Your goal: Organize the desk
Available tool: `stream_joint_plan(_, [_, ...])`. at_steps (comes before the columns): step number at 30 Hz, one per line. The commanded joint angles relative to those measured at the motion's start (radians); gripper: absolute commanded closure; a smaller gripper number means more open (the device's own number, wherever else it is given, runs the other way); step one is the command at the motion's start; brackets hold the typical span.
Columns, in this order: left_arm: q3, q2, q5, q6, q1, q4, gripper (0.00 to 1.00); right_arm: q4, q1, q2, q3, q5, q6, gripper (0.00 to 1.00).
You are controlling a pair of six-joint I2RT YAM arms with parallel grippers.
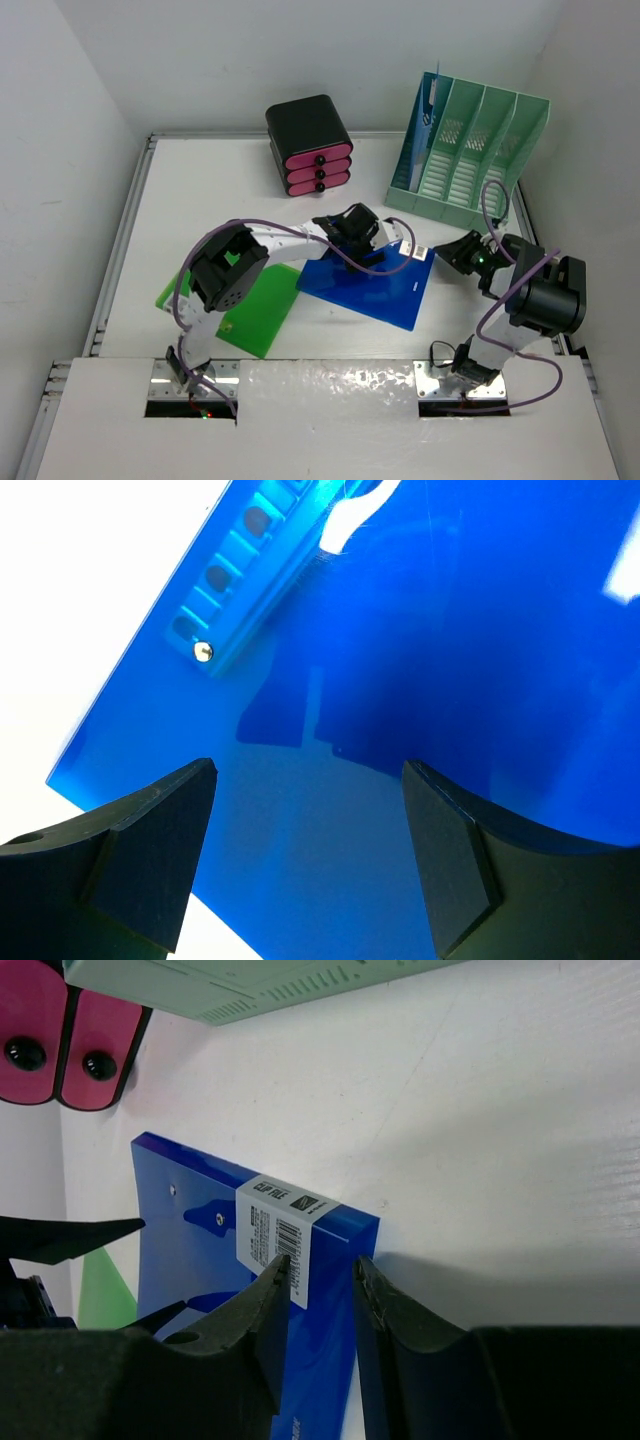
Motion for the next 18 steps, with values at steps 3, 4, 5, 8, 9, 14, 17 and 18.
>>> stream_joint_plan(3, [0.034,0.011,-0.008,0.002,0.002,0.025,0.27,0.008,0.004,0.042,0.025,-0.005,-0.026,0.69])
stream_joint_plan(4, [0.035,0.013,-0.008,0.002,0.002,0.023,0.27,0.016,0.004,0.048,0.026,-0.008,-0.017,0.69])
stream_joint_plan(5, [0.037,0.016,-0.009,0.002,0.002,0.023,0.27,0.021,0.011,0.056,0.028,-0.013,-0.016,0.68])
stream_joint_plan(8, [0.045,0.020,-0.015,0.003,0.002,0.022,0.27,-0.007,0.048,0.079,0.049,-0.011,-0.031,0.66])
stream_joint_plan(9, [0.045,0.022,-0.017,0.003,0.002,0.023,0.27,-0.011,0.059,0.084,0.052,-0.011,-0.037,0.66])
stream_joint_plan(14, [0.048,0.036,-0.017,0.005,0.002,0.028,0.27,0.062,0.085,0.090,0.020,-0.011,-0.016,0.69])
stream_joint_plan(17, [0.046,0.045,-0.012,0.008,0.002,0.029,0.27,0.117,0.083,0.090,-0.003,-0.019,0.004,0.71])
stream_joint_plan(18, [0.045,0.048,-0.011,0.006,0.002,0.034,0.27,0.143,0.085,0.093,-0.011,-0.027,0.030,0.71])
